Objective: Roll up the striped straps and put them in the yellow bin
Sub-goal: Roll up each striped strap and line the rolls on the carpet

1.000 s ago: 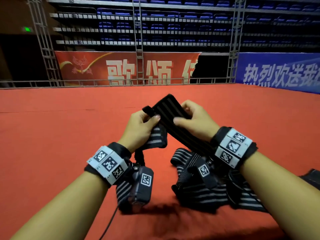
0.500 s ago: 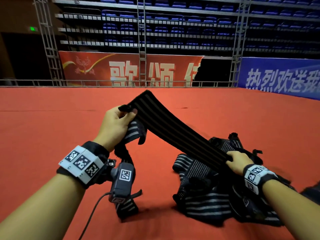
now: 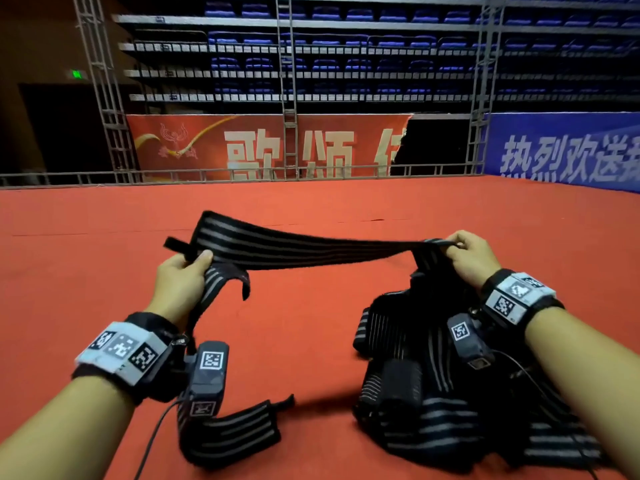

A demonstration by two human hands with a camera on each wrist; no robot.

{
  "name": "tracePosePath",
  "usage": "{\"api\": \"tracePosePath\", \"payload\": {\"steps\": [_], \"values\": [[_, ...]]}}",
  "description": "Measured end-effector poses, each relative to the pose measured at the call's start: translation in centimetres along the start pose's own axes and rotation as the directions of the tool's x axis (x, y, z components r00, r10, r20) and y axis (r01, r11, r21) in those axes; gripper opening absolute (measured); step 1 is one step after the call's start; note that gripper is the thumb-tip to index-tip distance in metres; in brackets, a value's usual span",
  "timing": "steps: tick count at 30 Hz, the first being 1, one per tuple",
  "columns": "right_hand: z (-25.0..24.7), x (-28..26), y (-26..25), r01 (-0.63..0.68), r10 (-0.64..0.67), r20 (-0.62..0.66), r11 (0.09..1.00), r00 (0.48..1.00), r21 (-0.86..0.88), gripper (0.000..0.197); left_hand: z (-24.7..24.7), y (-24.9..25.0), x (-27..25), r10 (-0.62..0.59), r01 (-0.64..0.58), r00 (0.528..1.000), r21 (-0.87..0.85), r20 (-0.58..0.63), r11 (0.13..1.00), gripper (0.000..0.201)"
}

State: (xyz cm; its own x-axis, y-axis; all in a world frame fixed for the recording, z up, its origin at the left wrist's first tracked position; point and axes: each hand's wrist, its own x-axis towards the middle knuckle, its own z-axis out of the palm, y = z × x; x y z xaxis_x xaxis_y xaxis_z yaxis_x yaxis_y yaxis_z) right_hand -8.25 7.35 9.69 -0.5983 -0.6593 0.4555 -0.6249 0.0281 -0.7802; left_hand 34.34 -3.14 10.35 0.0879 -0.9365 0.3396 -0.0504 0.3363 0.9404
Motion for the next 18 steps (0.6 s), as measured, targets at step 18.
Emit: {"api": "tracePosePath", "payload": {"steps": [18], "values": [[2.8, -0.1, 0.3, -0.034, 0.08, 0.262, 0.984, 0.962, -0.175, 0.021, 8.5, -0.5, -2.4, -0.024, -0.082, 0.953, 0.334, 0.302, 0.939, 0.046]]}}
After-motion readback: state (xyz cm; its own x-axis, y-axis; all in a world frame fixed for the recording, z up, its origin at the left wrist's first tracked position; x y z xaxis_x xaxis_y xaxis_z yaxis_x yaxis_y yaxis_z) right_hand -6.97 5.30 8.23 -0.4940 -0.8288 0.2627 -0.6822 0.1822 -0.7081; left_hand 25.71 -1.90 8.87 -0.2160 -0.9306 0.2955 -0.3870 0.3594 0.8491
